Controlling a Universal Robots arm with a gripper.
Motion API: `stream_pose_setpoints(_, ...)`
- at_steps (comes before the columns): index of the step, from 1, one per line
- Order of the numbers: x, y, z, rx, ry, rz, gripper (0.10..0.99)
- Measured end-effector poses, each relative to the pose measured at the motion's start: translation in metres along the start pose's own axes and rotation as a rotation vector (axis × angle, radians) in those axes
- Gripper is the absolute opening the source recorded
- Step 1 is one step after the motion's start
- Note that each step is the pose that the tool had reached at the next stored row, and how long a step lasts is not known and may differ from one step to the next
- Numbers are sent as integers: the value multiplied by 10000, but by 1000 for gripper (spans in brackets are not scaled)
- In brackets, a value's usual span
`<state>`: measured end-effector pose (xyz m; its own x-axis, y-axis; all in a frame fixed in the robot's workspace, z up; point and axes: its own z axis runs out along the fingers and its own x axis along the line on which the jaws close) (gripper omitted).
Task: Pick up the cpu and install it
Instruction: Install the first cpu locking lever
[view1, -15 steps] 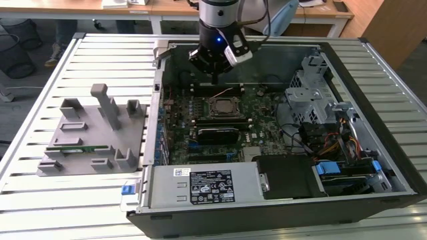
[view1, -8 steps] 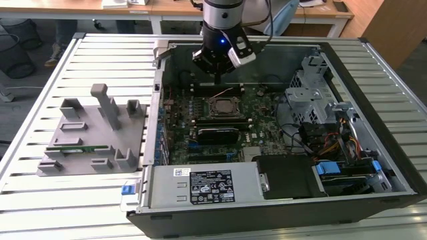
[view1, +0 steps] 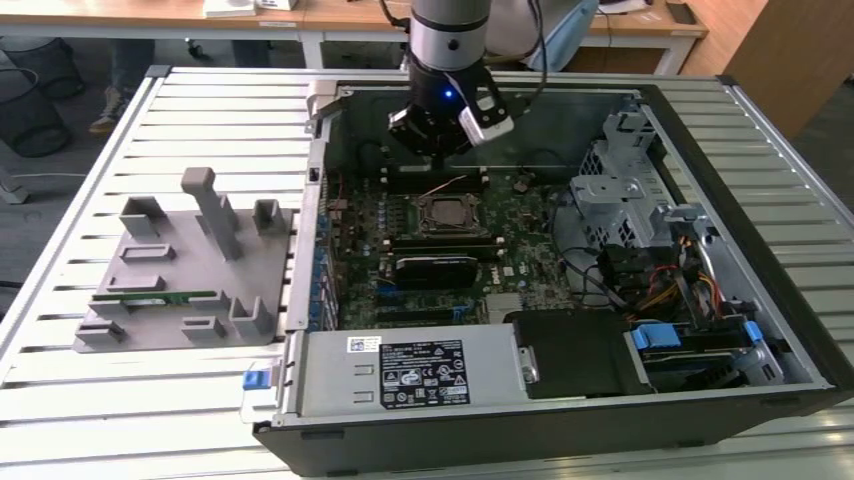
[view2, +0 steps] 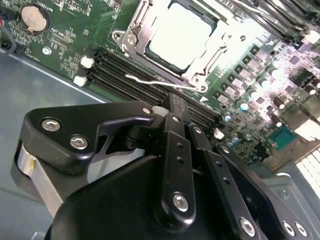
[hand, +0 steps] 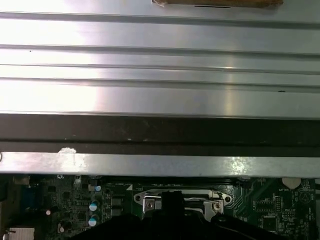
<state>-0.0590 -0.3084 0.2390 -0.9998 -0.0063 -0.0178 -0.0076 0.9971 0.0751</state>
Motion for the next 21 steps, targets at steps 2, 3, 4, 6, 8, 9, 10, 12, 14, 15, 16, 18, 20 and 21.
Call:
stream_pose_setpoints(2, -18, -1, 11, 2, 1, 0, 106)
stream_pose_setpoints(3, -29, -1, 15, 3, 1, 0, 106)
stream_pose_setpoints(4, -39, -2, 19, 2, 1, -1, 106)
stream_pose_setpoints(6, -54, -3, 28, 0, 1, -22, 106)
stream_pose_setpoints(8, -58, -3, 36, -3, 20, -264, 106)
stream_pose_setpoints(9, -59, -4, 41, -6, 32, -413, 106)
stream_pose_setpoints(10, -62, -4, 45, -8, 39, -513, 106)
stream_pose_setpoints(12, -74, -5, 54, -8, 43, -564, 106)
stream_pose_setpoints(14, -92, -5, 63, -8, 44, -564, 106)
stream_pose_setpoints(15, -99, -5, 67, -9, 43, -564, 106)
stream_pose_setpoints(16, -105, -6, 70, -9, 43, -565, 106)
stream_pose_setpoints(18, -122, -6, 77, -8, 44, -566, 106)
stream_pose_setpoints(20, -136, -6, 85, -9, 43, -567, 106)
stream_pose_setpoints(21, -142, -6, 89, -9, 43, -568, 106)
